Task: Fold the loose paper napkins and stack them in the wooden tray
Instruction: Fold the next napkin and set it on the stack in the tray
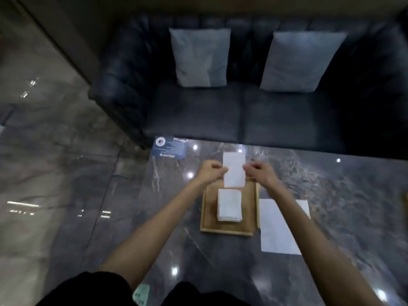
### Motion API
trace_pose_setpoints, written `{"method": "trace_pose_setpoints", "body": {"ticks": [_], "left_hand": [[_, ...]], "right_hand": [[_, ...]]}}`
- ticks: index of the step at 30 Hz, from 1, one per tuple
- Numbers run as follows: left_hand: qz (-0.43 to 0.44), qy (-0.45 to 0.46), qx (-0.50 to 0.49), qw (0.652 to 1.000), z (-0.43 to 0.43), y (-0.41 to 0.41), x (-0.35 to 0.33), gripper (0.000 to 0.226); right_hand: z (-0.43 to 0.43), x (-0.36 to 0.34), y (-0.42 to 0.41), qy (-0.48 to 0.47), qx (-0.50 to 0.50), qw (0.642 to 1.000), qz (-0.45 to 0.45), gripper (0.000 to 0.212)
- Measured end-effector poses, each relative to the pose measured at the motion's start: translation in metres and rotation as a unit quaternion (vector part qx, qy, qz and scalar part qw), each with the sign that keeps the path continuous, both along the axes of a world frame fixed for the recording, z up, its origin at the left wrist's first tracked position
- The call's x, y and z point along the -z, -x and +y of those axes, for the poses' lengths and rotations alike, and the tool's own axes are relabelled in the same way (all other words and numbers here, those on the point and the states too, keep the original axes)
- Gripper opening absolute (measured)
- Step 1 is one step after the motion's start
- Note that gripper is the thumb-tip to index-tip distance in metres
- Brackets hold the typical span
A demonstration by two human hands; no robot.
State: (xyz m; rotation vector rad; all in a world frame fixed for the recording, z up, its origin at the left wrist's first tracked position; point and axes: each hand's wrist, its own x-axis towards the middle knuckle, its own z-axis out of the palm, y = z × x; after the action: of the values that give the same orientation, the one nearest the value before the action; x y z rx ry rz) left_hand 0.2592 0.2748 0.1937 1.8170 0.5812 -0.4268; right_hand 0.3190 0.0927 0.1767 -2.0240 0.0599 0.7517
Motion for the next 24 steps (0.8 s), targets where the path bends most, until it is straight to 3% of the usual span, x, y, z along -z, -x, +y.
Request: {"method": "trace_pose_setpoints", "body": {"ticks": [5, 8, 13, 18, 21, 24], "left_hand": [[0.144, -0.043, 0.015, 0.989, -0.025, 0.041, 0.111, 0.030], [0.181, -0.035, -0.018, 0.983, -0.036, 0.048, 0.137, 0.008], [0.213, -0.146, -0.036, 0.965, -0.036, 0.043, 0.145, 0.044], [0.092, -0.289, -0.030, 0.952, -0.048, 0.031, 0.122, 0.020], [-0.004, -0.284, 0.049, 0.957, -0.079, 0.020, 0.120, 0.020], [-0.080, -0.276, 0.151, 0.946, -0.127, 0.002, 0.133, 0.014]], "right_hand": [[-0.011, 0.096, 0.049, 0.089, 0.002, 0.990, 0.109, 0.027], [-0.013, 0.129, 0.061, 0.107, 0.021, 0.985, 0.138, 0.021], [-0.015, 0.144, 0.059, 0.153, 0.052, 0.979, 0.127, 0.042], [-0.064, 0.163, 0.063, 0.145, 0.148, 0.970, 0.127, 0.036], [-0.110, 0.163, 0.085, 0.167, 0.222, 0.951, 0.136, 0.031], [-0.152, 0.162, 0.114, 0.215, 0.325, 0.905, 0.168, 0.035]]}}
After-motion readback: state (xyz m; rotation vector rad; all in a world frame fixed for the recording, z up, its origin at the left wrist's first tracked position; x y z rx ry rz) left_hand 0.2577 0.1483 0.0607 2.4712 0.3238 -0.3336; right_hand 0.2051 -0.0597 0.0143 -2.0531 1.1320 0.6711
